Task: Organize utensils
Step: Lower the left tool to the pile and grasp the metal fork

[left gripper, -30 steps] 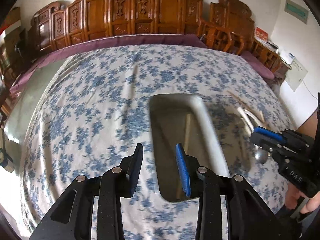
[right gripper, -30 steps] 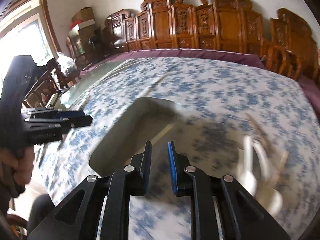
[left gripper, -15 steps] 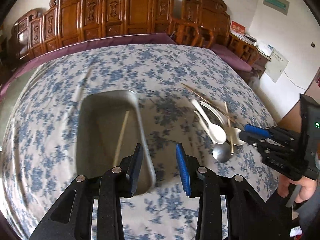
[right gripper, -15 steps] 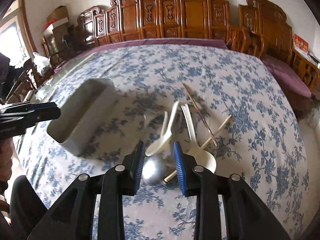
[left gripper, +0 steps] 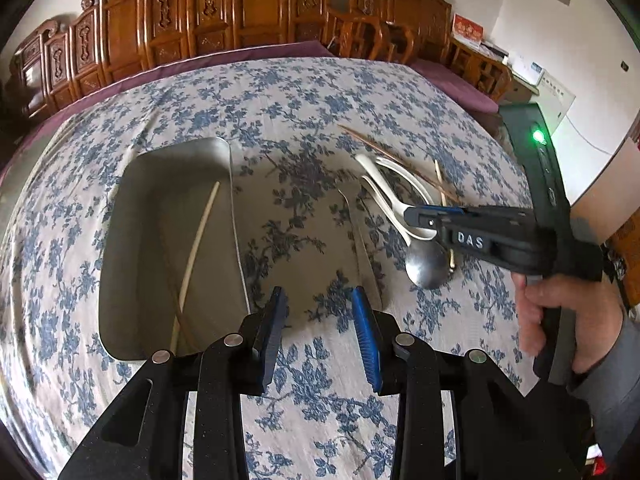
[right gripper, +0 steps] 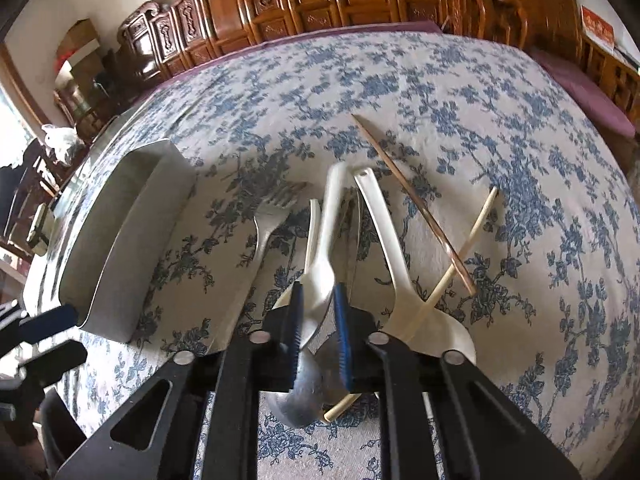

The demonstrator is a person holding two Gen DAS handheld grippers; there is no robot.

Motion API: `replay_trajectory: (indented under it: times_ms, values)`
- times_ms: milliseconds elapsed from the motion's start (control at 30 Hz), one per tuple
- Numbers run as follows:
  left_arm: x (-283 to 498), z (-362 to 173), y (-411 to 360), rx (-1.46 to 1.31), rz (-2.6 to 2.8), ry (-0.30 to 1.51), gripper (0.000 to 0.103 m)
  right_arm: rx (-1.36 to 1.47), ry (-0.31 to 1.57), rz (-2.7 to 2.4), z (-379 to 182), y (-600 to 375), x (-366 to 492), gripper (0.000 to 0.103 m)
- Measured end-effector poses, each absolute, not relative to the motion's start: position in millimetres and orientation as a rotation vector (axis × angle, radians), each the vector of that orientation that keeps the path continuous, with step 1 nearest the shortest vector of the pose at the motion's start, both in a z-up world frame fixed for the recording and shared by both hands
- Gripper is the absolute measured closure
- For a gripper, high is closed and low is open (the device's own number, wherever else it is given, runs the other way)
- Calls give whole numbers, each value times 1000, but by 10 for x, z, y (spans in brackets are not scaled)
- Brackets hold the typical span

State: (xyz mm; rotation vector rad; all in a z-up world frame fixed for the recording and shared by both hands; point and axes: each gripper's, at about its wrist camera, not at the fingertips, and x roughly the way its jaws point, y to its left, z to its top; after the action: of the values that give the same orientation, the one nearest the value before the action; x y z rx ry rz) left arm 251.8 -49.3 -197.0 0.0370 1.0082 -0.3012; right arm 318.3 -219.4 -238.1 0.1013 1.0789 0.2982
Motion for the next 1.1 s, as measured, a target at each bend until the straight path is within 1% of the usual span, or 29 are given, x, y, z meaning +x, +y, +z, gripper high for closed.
replay_trajectory:
  times_ms: [33,67,100,467,800,1100]
  values:
    - [2515,-1973,-508,39,-303,1010,71,103,1081,293,-2379,-2206,3184,96]
    - [2514,-1979,-534,45,-303,1012,71,107,1075,291,-2361,-2226,3168,99]
    - [2512,-1986,-551,48,-304,1013,71,110,1069,297,-2341,-2249,3153,100]
    - [2733,-2168,-897,84,-309,1042,71,81,949,286,-2041,-2523,2871,100]
    - [3286,-2441,-1229,111,-276,1081,71,62,946,313,-2032,-2828,2857,100]
    - [3636,-2583,-1302,100,-237,1111,71,50,935,329,-2032,-2918,2859,100]
